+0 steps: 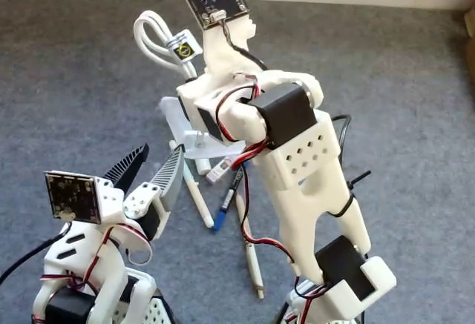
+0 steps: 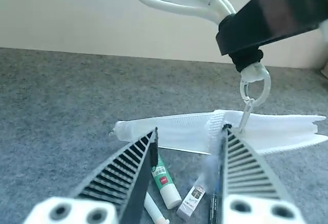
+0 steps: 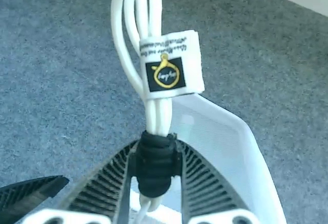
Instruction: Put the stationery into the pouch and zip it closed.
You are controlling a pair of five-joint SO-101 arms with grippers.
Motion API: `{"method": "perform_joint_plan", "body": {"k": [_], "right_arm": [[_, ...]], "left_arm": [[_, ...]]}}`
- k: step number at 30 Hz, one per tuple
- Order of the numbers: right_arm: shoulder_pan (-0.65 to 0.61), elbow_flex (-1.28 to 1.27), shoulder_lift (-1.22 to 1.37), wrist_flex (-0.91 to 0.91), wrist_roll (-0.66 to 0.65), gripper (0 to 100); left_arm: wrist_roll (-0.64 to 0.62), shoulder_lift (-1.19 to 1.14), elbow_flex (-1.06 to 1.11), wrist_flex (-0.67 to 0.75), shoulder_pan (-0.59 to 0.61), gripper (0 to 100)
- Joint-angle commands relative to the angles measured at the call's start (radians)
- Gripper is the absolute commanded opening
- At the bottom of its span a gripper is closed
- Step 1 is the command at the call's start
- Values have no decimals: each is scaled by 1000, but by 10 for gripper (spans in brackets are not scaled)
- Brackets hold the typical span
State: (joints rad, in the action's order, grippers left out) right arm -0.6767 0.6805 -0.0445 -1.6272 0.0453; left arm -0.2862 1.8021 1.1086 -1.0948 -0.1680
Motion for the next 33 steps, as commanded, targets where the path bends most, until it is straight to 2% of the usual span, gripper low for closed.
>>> {"method": "perform_joint_plan", "body": {"k": [1,9,14,20,26,33], "right_arm": [[-22,8,-51,-7,-5,4],[-71,8,-53,-28,-5,4],[-70,8,-58,-44,-9,4],[-67,8,-61,-131,-11,4],[10,8,-62,-133,-11,4],[70,7,-93,-134,-11,4]], "left_arm": [[-6,-12,-7,25,-21,194],[-3,-12,96,83,-18,190],[41,-7,128,89,-13,187],[44,-2,125,89,-12,67],[44,-2,130,89,-12,10],[46,-2,133,89,-10,7]]}}
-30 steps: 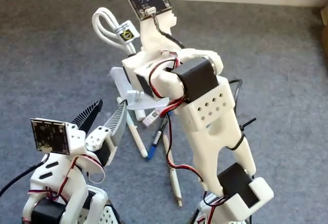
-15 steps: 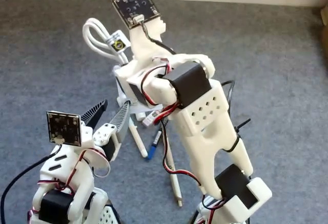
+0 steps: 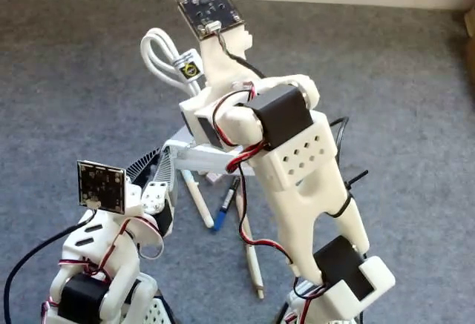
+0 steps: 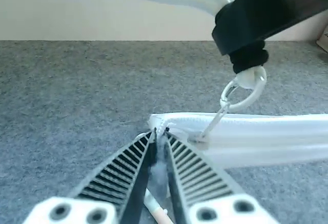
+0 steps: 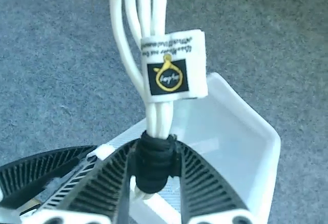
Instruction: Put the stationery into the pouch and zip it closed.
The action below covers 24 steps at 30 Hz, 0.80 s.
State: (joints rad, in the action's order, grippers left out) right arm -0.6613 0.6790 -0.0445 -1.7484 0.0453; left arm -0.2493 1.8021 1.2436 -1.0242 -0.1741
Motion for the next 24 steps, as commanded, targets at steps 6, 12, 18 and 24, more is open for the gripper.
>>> {"method": "perform_joint_plan", "body": {"k": [6,12,18,24], "right_arm": [[110,-1,-183,-13,-11,4],[157,-219,-280,-12,-117,4],[171,-433,-427,4,-187,4],[259,-604,-564,73,-247,4]], "left_arm": [[74,-4,-2,18,44,7],[75,-2,-2,18,67,7],[77,-2,-5,3,64,7],[78,-2,-7,3,67,7]]}}
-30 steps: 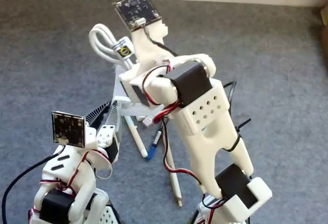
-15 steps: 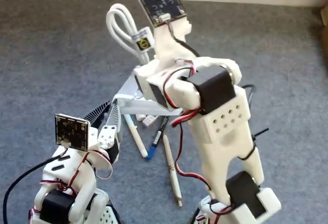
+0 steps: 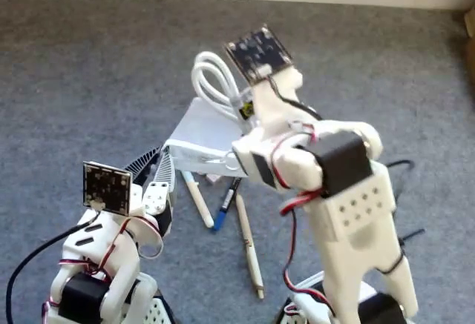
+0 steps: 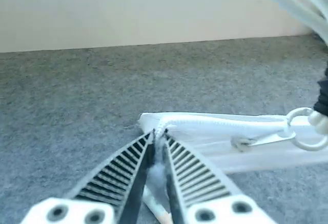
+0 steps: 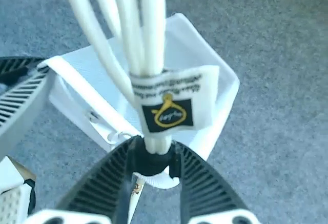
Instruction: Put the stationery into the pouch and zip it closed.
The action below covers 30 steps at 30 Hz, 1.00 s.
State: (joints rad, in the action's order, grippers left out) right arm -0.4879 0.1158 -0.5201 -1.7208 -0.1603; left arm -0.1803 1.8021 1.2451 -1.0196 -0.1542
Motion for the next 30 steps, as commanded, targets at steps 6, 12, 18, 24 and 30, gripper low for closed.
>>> {"method": "perform_joint_plan", "body": {"k": [6,12,18,24,30], "right_arm": [[206,-225,-185,165,-81,4],[272,-355,-242,278,-80,4],[325,-378,-254,302,-77,4],[332,-378,-254,302,-74,4],[357,-378,-254,300,-74,4]], "left_arm": [[9,-2,-7,-2,47,7],[9,-2,-5,-2,42,7],[9,-2,-4,-2,41,7],[9,-2,-4,-2,41,7],[9,-2,-4,-2,41,7]]}}
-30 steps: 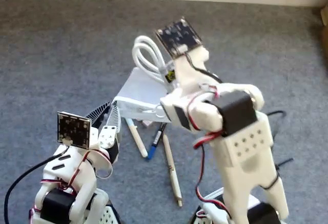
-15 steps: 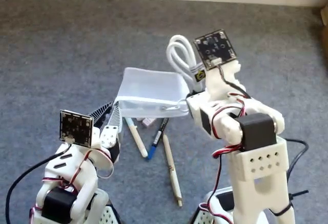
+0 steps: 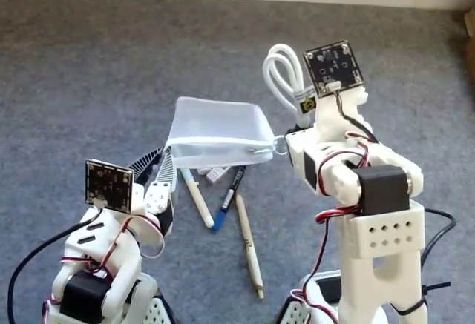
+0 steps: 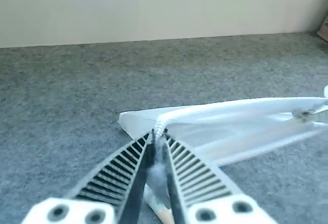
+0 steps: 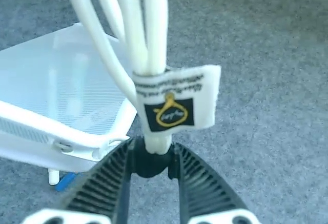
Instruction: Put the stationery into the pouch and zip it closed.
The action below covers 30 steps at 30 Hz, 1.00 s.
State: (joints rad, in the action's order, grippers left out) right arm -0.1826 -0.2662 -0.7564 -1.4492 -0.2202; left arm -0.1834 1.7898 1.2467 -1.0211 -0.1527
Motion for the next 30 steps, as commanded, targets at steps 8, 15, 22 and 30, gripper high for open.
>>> {"method": "perform_joint_plan", "body": {"k": [8,15,22,30], "right_arm": [[-24,7,-19,-39,-12,4],[-87,4,-114,-70,-12,4],[-188,1,-191,-74,-20,4],[-259,2,-199,-101,-21,4]], "left_arm": [[12,10,-4,0,30,83],[11,2,-1,-40,-47,182],[58,1,82,5,-101,181],[63,1,120,49,-102,116]]}}
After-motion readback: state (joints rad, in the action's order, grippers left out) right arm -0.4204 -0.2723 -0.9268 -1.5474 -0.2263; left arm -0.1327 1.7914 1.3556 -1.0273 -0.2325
